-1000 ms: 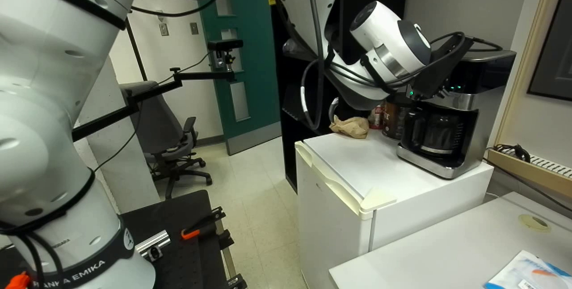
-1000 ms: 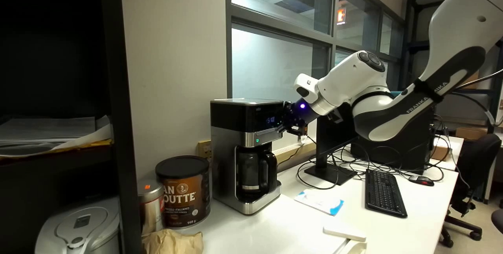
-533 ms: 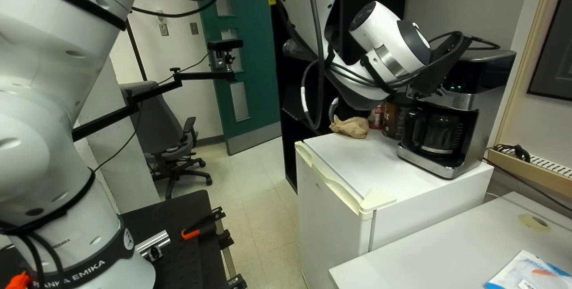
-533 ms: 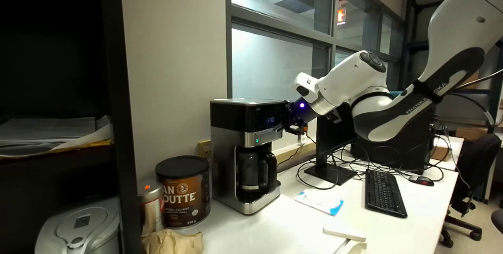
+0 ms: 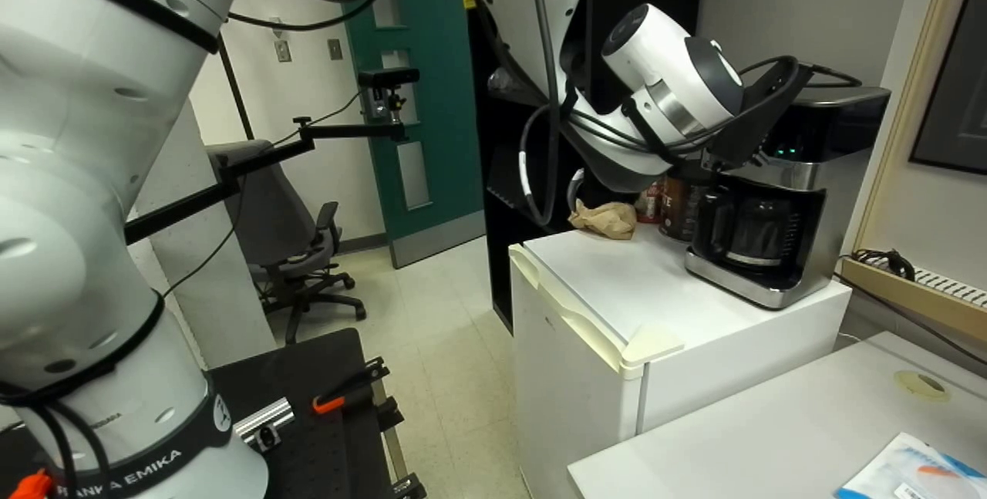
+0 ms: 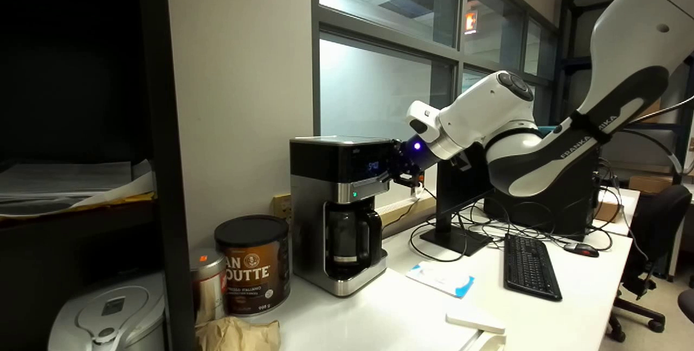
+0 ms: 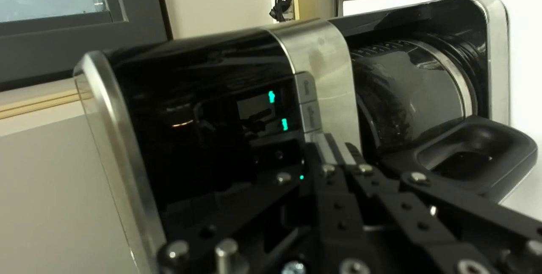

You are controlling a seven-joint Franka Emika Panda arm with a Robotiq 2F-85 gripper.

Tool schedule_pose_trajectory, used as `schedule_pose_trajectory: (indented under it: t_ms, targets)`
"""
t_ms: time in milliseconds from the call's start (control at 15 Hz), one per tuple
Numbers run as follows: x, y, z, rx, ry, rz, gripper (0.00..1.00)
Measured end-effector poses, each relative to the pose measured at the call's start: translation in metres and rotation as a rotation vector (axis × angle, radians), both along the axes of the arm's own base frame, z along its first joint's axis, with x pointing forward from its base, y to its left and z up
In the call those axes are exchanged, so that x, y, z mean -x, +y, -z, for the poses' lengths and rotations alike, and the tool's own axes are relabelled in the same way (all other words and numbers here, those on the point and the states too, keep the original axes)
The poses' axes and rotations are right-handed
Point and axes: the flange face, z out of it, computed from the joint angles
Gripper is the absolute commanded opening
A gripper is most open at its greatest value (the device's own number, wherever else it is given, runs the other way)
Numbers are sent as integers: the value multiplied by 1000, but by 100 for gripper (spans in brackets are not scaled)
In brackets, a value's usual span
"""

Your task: Press the coffee maker button

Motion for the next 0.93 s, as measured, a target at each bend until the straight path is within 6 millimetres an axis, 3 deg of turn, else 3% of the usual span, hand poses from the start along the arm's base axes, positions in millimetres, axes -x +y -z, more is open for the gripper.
schedule_pose_trajectory:
  t_ms: [933]
  targets:
    - [78, 22, -10, -50, 60, -58, 0]
